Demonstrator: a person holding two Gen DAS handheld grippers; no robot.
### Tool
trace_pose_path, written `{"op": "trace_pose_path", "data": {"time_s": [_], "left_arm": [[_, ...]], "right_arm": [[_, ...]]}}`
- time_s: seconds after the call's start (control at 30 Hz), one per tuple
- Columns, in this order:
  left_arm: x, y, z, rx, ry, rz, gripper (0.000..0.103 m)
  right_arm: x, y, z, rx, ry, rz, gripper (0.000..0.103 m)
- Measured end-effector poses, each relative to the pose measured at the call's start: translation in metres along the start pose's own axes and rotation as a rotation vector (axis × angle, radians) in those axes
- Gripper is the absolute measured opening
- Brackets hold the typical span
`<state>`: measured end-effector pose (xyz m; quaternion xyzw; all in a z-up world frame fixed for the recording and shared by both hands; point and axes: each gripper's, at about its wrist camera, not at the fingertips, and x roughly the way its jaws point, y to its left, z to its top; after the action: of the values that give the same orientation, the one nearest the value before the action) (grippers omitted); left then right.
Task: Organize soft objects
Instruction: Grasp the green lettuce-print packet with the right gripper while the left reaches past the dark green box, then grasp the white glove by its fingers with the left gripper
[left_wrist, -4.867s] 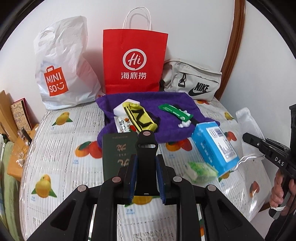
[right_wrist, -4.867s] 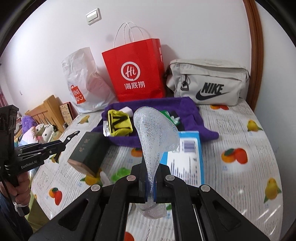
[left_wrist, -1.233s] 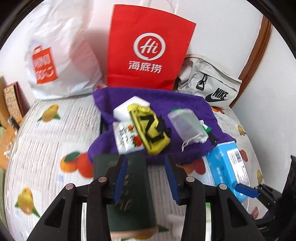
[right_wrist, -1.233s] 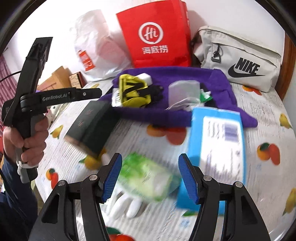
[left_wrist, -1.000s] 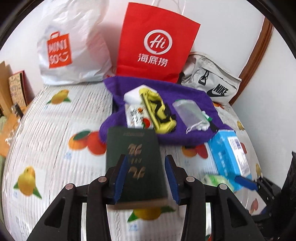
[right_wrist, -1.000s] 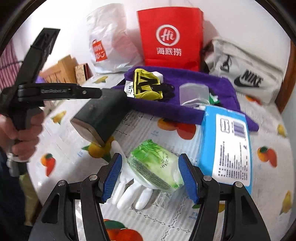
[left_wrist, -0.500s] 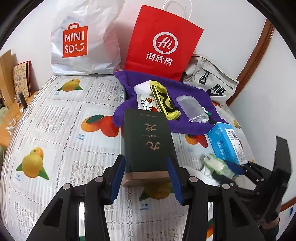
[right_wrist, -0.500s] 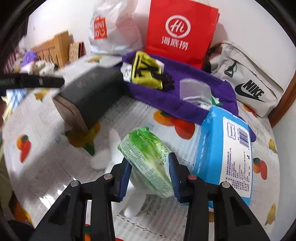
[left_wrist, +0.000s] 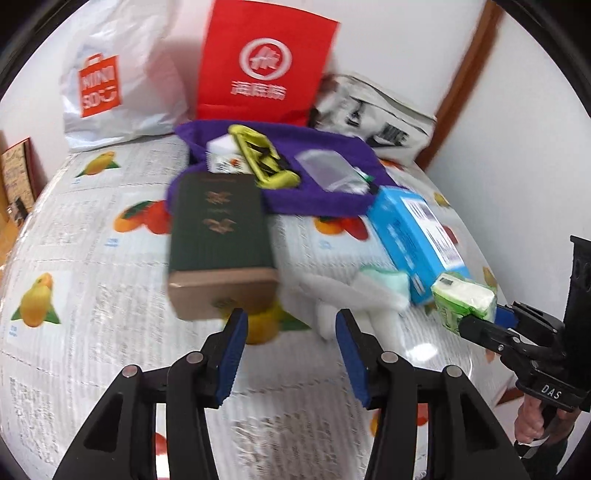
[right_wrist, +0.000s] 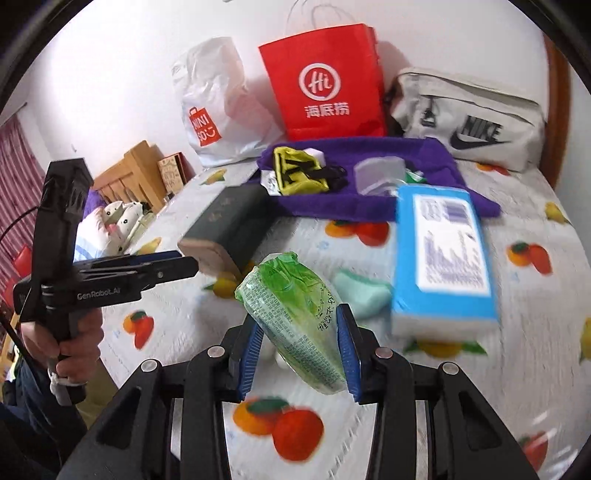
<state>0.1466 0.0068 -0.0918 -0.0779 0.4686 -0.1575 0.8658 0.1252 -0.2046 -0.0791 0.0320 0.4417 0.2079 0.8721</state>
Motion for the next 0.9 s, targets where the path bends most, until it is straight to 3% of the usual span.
{"op": "trace_pose_path", "data": {"time_s": [0.17, 0.33, 0.43, 0.67, 0.9], "left_arm": [[0.015, -0.025, -0.008, 0.053, 0.043, -0.033, 0.051], [0.033, -0.051, -0.011, 0.12, 0.081, -0.06, 0.06], [0.047, -0.067, -0.011, 0.175, 0.106, -0.033, 0.063], [0.074, -0.086, 0.002, 0.227, 0.122, -0.023, 0.063], [0.104, -0.096, 0.004, 0.271, 0.123, 0.062, 0.063]], "right_arm": [[-0.015, -0.017, -0.029, 0.012, 0.003, -0.093, 0.039], [-0.022, -0.042, -0.05, -0.007, -0.005, -0.229, 0.039], [-0.013, -0.058, -0.062, 0.007, 0.018, -0.264, 0.039], [-0.003, -0.062, -0.073, -0.003, -0.005, -0.241, 0.04], [-0.007, -0.074, -0.078, 0.05, -0.032, -0.159, 0.04]]}}
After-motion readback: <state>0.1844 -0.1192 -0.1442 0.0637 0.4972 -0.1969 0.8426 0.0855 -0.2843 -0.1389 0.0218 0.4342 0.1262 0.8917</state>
